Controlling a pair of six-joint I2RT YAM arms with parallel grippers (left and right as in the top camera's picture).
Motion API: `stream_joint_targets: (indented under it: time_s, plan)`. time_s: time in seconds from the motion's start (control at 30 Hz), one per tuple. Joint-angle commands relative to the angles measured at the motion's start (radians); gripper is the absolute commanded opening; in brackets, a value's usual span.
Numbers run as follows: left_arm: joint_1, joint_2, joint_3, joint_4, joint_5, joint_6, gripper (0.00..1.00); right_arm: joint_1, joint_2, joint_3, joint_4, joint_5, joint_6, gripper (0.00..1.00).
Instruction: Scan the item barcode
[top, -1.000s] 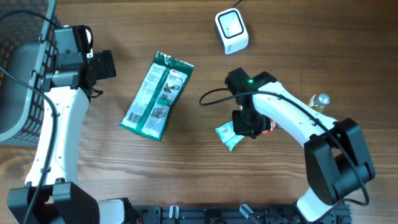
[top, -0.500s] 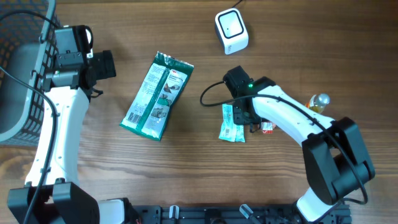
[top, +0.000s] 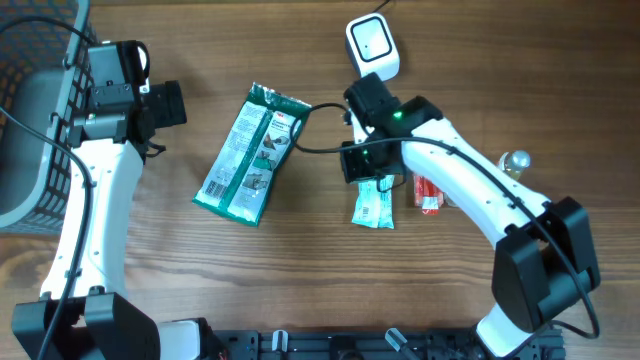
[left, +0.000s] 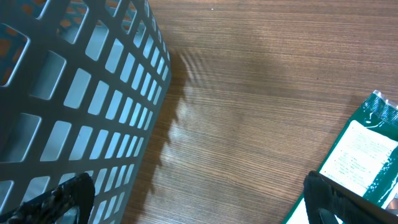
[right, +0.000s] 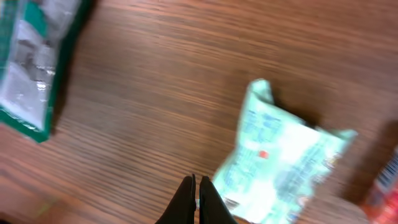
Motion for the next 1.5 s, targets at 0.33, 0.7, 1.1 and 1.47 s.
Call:
stream_joint_targets:
  time_s: [0.33, 0.7, 1.1, 1.47]
  plan:
    - [0.000, -0.002, 0.002, 0.003, -0.002, 0.007, 1.00, 0.021, -0.005, 0.009, 0.214, -0.029, 0.102, 0.04]
    - [0.000, -0.002, 0.002, 0.003, -0.002, 0.007, 1.00, 0.022, -0.003, 0.009, 0.188, -0.029, -0.004, 0.04]
    - [0.000, -0.002, 0.002, 0.003, -0.002, 0.007, 1.00, 0.026, 0.032, -0.198, 0.085, -0.026, 0.141, 0.04]
    - [0.000, -0.002, 0.002, 0.003, -0.002, 0.007, 1.00, 0.024, 0.046, -0.208, 0.070, 0.118, 0.143, 0.04]
